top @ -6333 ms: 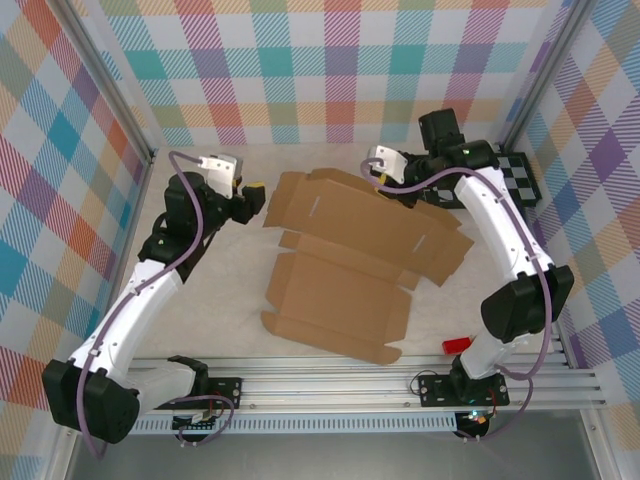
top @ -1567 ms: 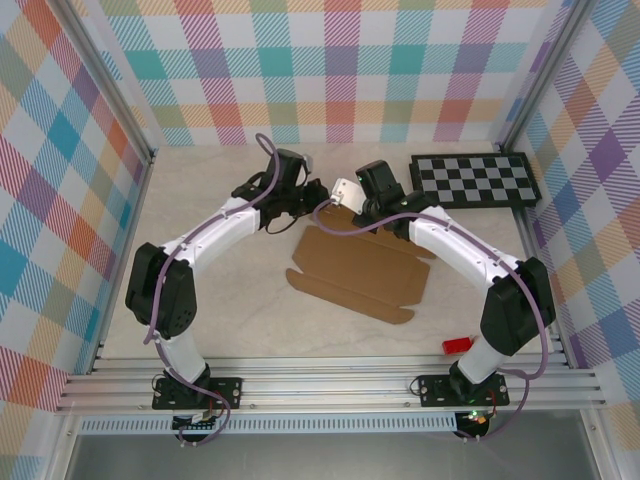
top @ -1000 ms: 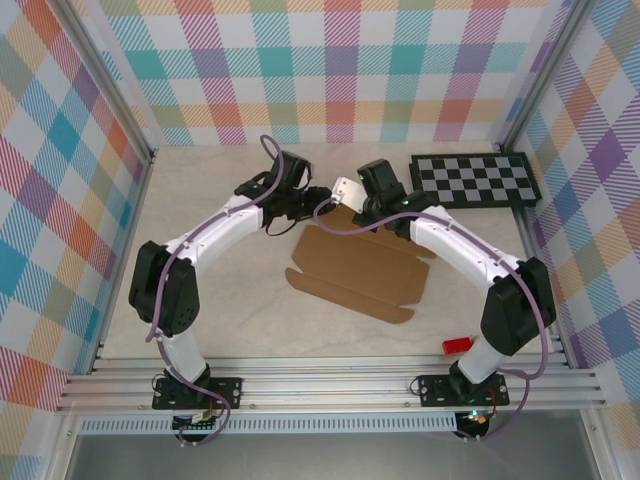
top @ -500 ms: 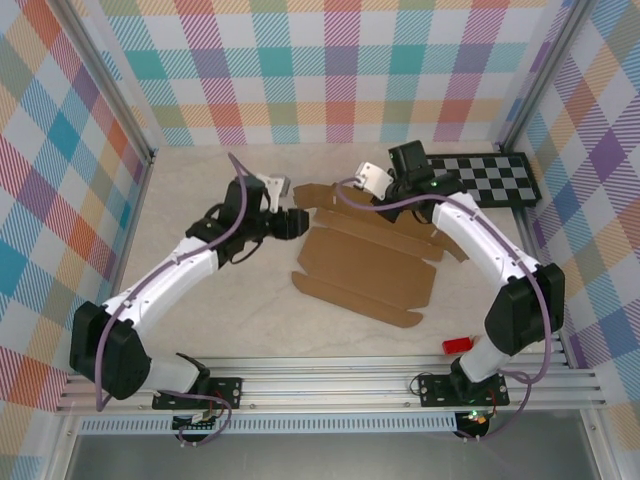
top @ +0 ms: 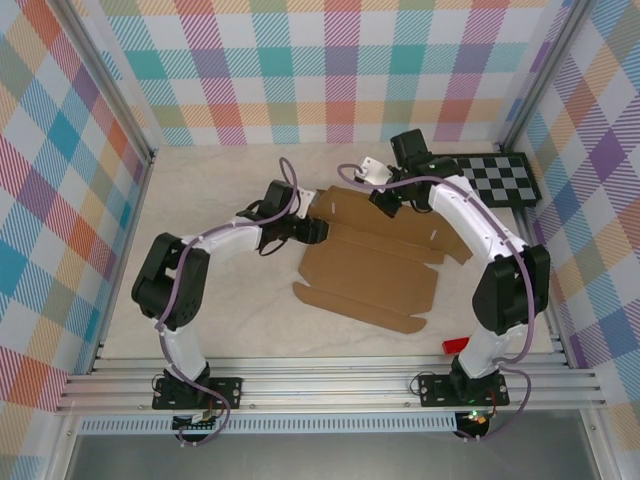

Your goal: Fold the paper box

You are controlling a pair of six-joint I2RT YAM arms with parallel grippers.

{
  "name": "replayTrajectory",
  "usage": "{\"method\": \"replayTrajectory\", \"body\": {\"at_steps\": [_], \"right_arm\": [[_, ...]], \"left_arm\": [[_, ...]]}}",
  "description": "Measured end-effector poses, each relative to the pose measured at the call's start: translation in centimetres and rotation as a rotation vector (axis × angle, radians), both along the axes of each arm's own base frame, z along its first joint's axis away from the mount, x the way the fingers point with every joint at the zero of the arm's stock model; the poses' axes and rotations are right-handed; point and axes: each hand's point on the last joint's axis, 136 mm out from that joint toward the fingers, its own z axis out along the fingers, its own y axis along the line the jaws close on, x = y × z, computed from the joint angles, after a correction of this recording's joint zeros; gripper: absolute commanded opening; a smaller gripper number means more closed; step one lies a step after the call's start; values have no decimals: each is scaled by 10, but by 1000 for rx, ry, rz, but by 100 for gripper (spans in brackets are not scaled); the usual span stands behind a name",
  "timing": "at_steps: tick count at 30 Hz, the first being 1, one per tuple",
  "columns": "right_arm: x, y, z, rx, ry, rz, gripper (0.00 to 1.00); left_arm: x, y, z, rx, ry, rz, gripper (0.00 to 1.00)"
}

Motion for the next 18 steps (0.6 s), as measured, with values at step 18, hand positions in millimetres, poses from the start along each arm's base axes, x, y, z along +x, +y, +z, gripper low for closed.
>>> {"method": "replayTrajectory", "body": {"at_steps": [18], "right_arm": [[52,-18,-14,8,8,-70,0]], "left_arm": [[17,9,-48,83,89,95,63]]}}
